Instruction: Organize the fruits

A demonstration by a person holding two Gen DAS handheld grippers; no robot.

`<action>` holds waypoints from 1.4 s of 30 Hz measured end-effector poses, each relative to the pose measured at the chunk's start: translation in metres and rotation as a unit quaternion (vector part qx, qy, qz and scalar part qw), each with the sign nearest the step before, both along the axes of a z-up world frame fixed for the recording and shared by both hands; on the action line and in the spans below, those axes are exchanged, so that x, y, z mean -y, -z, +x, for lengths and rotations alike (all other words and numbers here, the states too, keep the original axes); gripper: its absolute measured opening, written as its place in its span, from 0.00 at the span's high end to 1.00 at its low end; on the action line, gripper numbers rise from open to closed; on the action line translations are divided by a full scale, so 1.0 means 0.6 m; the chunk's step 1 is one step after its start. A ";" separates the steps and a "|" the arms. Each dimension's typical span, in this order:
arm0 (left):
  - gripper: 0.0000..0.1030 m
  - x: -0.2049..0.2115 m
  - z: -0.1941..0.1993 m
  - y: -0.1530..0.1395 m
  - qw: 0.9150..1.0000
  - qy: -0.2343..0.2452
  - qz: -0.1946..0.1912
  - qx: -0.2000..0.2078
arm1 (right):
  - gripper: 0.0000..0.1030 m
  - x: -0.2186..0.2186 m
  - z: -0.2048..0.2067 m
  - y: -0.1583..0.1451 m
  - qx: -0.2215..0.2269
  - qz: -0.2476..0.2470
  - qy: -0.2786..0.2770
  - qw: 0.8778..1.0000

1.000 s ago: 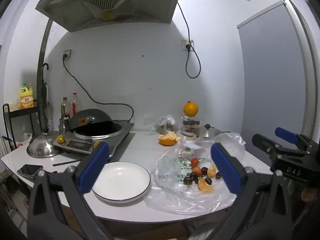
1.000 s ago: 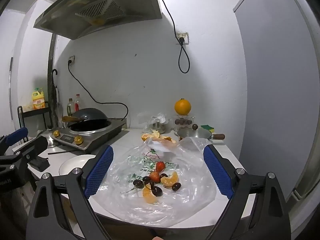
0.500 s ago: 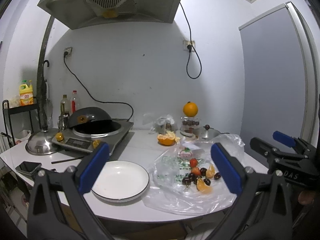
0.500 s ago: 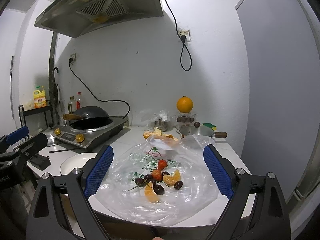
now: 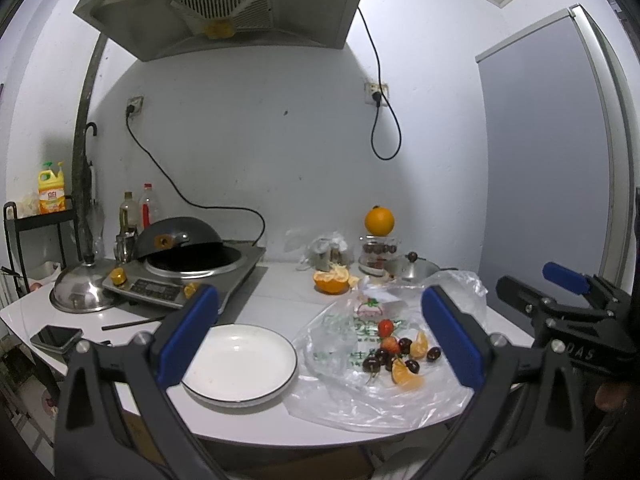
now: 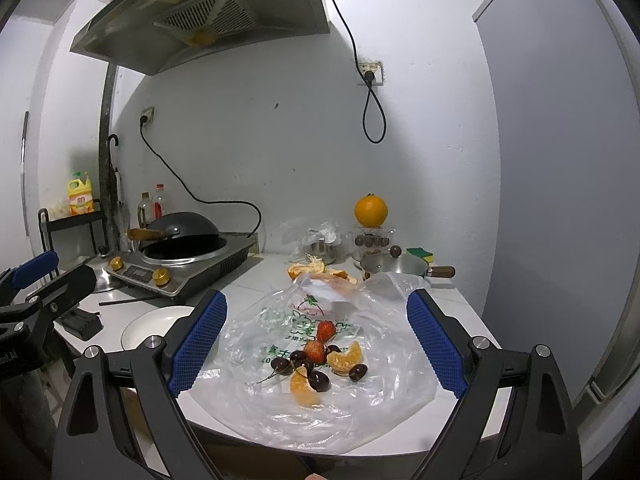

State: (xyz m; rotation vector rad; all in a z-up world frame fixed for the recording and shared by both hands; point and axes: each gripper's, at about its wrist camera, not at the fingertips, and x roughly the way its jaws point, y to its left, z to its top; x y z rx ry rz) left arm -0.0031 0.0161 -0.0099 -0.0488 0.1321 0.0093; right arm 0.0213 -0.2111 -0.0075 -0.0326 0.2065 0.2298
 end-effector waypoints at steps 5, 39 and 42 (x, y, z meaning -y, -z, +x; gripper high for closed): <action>0.01 0.001 0.003 -0.004 1.000 0.002 0.000 -0.001 | 0.09 0.000 0.001 0.001 0.000 -0.001 0.001 1.000; 0.01 -0.006 0.001 0.001 1.000 0.009 -0.006 0.002 | 0.09 -0.003 0.003 -0.010 -0.002 -0.004 -0.004 1.000; 0.01 -0.006 0.005 0.002 1.000 0.010 -0.006 0.002 | 0.09 -0.004 0.006 -0.011 -0.002 -0.004 -0.004 1.000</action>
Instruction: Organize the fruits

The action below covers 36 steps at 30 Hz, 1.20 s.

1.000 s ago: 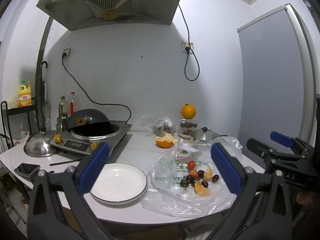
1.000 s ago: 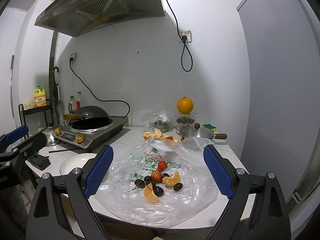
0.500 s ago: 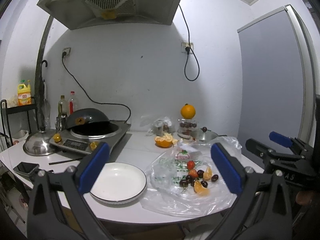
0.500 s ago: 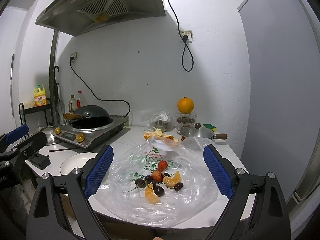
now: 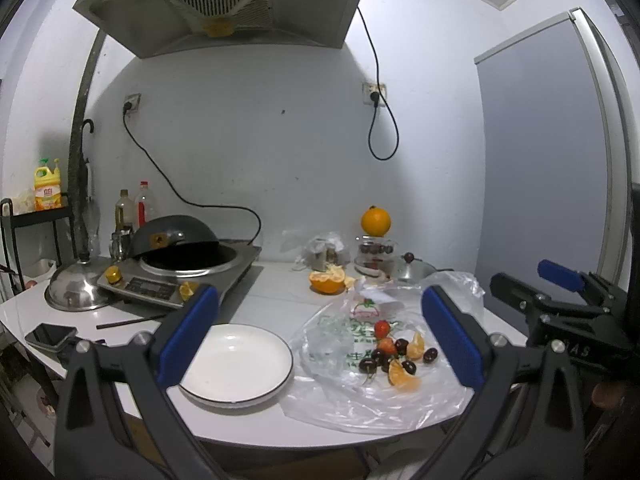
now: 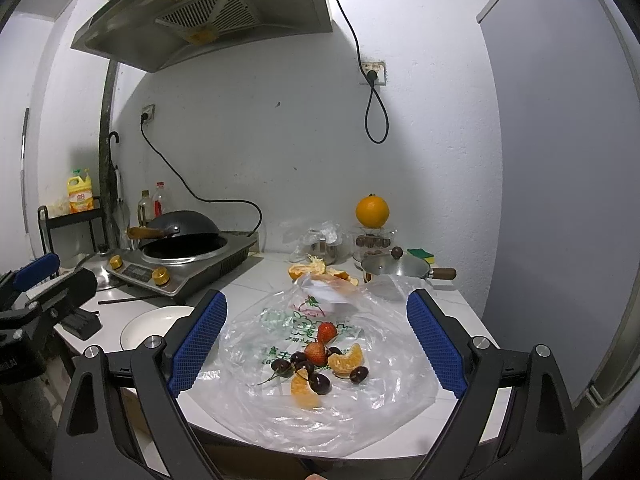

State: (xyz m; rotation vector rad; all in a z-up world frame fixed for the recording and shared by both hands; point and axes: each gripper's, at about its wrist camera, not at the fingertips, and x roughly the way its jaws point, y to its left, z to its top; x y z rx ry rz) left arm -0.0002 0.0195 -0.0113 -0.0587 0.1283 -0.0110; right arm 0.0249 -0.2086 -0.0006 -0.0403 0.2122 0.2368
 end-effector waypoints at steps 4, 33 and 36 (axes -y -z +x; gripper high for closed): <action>0.01 0.002 0.007 0.002 1.000 -0.001 -0.001 -0.003 | 0.09 -0.001 0.004 0.002 -0.001 -0.001 0.000 1.000; 0.01 0.093 0.206 0.122 0.986 0.036 0.054 -0.156 | 0.38 0.052 0.165 0.108 -0.125 -0.052 -0.044 0.990; 0.02 0.121 0.224 0.137 0.982 0.055 0.067 -0.170 | 0.48 0.058 0.178 0.119 -0.136 -0.058 -0.052 0.988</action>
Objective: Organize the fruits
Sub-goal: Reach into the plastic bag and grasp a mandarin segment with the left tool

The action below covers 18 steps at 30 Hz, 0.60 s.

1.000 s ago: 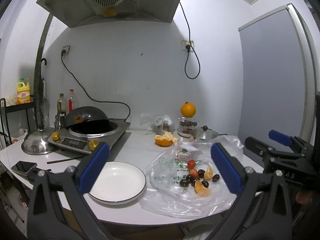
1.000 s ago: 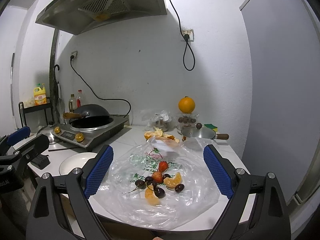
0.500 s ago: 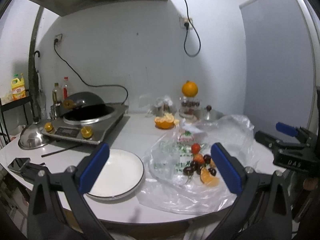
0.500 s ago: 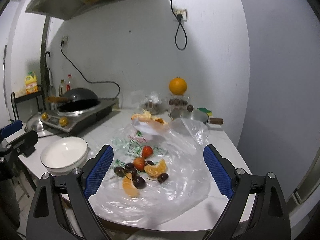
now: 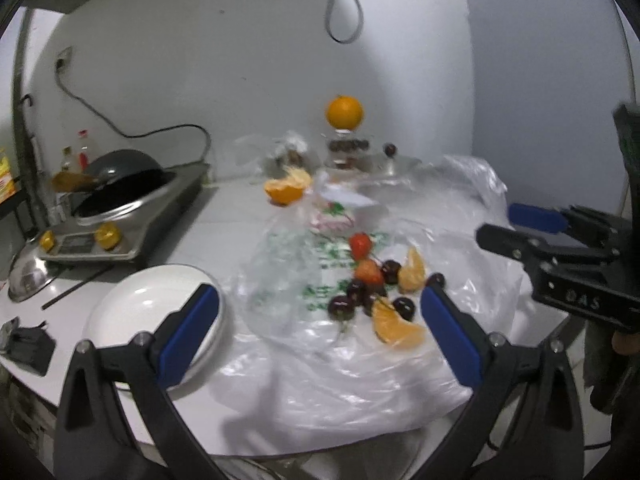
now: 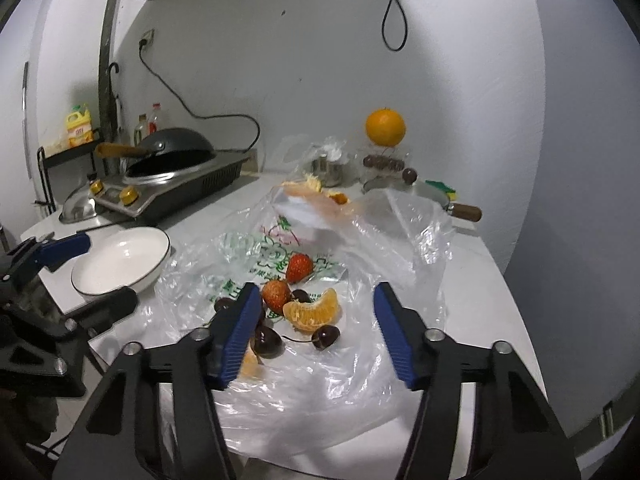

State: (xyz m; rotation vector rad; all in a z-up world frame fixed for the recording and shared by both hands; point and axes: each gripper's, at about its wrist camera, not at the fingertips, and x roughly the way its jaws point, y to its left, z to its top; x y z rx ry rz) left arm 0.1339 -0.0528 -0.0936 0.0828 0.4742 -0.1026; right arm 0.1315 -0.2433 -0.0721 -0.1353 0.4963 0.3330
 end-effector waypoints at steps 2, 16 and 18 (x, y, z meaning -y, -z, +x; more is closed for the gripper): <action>0.02 0.021 0.013 0.012 1.000 0.015 0.011 -0.014 | 0.49 0.005 0.006 0.006 -0.006 0.000 -0.002 1.000; 0.36 0.100 0.087 0.088 0.992 0.064 0.030 -0.107 | 0.53 0.024 0.023 0.034 -0.027 0.023 -0.023 0.999; 0.36 0.098 0.090 0.090 0.991 0.064 0.029 -0.110 | 0.59 0.019 0.028 0.046 -0.040 0.017 -0.030 0.999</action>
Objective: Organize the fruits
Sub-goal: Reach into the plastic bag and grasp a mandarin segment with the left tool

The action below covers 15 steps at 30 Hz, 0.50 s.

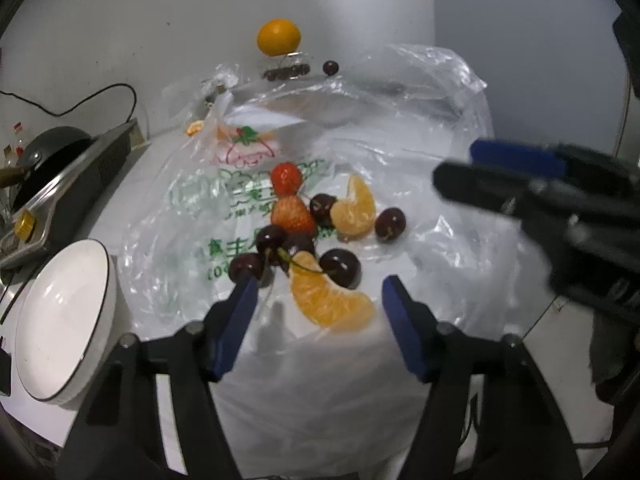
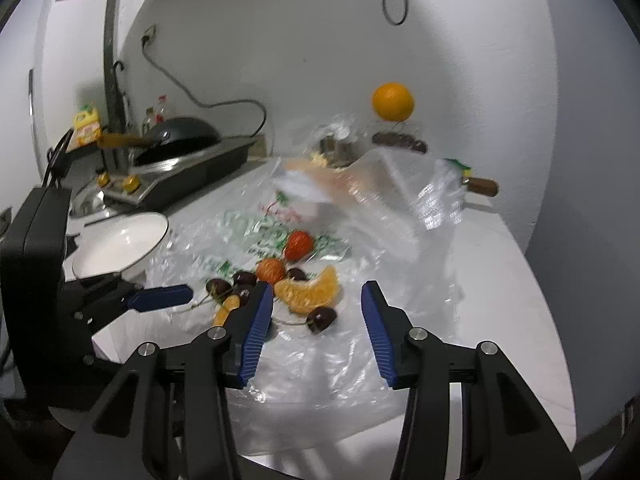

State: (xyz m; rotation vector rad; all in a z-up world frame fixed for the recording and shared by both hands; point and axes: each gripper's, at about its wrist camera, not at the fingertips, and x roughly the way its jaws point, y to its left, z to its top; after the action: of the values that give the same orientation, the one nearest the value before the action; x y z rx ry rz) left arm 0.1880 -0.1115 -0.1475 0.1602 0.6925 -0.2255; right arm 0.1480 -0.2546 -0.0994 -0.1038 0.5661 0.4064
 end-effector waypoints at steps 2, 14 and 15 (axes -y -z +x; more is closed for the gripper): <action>0.36 -0.004 -0.001 0.000 1.000 -0.001 -0.001 -0.003 | 0.60 -0.003 0.009 0.019 -0.024 -0.001 -0.004 1.000; 0.36 -0.015 0.001 -0.001 1.000 -0.006 -0.002 -0.015 | 0.65 -0.029 -0.021 0.101 -0.063 -0.059 -0.047 0.995; 0.36 -0.012 0.005 0.000 1.000 -0.005 -0.003 -0.017 | 0.65 -0.025 -0.021 0.100 -0.065 -0.055 -0.047 0.995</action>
State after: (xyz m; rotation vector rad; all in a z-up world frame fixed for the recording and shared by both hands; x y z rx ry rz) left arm 0.1907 -0.1040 -0.1475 0.1482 0.7254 -0.2201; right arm 0.1355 -0.2399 -0.1597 -0.2114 0.7145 0.4757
